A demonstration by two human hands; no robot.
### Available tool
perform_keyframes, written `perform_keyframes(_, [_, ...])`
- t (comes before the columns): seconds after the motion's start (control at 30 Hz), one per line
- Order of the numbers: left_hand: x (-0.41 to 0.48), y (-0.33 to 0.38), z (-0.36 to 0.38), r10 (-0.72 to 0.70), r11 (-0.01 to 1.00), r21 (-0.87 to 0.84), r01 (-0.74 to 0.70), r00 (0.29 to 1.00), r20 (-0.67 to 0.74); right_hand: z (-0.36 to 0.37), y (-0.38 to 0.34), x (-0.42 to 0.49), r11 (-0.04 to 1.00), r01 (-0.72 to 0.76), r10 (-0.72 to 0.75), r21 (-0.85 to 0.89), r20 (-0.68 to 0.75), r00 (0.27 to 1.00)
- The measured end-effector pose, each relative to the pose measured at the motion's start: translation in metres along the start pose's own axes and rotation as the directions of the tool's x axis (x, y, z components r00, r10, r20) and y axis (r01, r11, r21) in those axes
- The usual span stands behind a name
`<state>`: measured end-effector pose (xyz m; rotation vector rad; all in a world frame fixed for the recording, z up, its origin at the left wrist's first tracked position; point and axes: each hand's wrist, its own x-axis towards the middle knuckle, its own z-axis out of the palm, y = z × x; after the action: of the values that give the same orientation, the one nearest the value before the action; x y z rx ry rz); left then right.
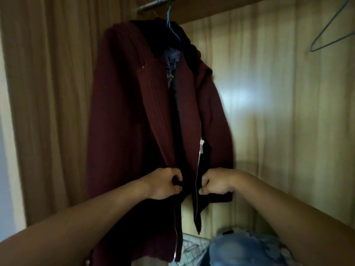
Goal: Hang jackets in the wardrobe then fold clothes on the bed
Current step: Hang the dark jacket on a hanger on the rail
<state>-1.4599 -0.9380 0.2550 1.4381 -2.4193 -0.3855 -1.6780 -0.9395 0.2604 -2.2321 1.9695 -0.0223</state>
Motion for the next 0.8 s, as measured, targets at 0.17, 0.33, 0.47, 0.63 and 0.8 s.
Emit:
perform_keyframes(0.17, [-0.016, 0.014, 0.041, -0.154, 0.987, 0.006, 0.158, 0.956, 0.248, 0.041, 0.008, -0.032, 0.995, 0.046, -0.033, -0.087, 0.143, 0.989])
perform_keyframes(0.33, [-0.055, 0.009, 0.081, -0.290, 0.954, -0.002, 0.300, 0.924, 0.249, 0.080, 0.021, -0.052, 0.989, 0.090, -0.062, -0.118, 0.225, 0.972])
perform_keyframes(0.47, [-0.106, -0.009, 0.124, -0.413, 0.901, -0.027, 0.433, 0.874, 0.255, 0.116, 0.009, -0.067, 0.981, 0.152, -0.106, -0.123, 0.320, 0.942])
perform_keyframes(0.63, [-0.198, -0.043, 0.168, -0.582, 0.798, 0.006, 0.602, 0.769, 0.264, 0.171, -0.031, -0.086, 0.943, 0.281, -0.184, -0.178, 0.424, 0.887])
perform_keyframes(0.8, [-0.303, -0.084, 0.212, -0.722, 0.678, 0.044, 0.734, 0.653, 0.230, 0.237, -0.090, -0.095, 0.883, 0.446, -0.338, -0.143, 0.465, 0.818])
